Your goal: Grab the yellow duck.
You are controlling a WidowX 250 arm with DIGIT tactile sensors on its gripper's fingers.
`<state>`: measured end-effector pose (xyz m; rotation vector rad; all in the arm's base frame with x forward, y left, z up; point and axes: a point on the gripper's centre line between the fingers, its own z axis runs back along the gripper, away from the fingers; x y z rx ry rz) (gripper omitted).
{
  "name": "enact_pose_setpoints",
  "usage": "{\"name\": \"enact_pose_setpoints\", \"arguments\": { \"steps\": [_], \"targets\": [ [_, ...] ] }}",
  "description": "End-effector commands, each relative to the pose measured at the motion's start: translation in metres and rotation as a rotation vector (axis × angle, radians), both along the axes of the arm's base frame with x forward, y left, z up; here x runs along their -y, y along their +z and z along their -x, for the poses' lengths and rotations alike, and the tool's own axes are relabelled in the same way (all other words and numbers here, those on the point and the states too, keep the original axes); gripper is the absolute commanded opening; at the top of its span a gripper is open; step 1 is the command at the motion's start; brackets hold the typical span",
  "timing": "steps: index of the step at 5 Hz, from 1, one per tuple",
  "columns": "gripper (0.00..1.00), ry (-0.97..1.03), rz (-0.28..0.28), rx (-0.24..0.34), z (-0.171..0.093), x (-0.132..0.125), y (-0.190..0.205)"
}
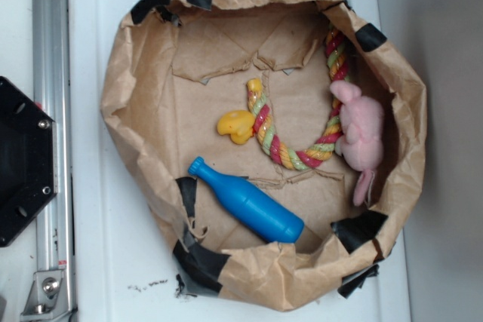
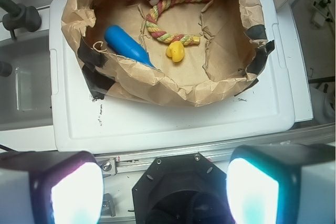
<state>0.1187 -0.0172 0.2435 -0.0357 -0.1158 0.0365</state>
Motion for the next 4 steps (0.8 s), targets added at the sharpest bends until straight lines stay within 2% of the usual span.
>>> {"name": "enact_pose_setpoints", "arguments": {
  "steps": [1, 2, 3, 4],
  "targets": [
    [1.00, 0.000, 0.000, 0.000, 0.000, 0.000, 0.000],
    [1.00, 0.049, -0.067, -0.034, -0.046, -0.014, -0.032],
    [1.00, 0.206, -0.237, -0.021, -0.090, -0.030, -0.076],
    [1.00, 0.194, -0.174, 0.027, -0.113, -0.033, -0.105]
  ]
}}
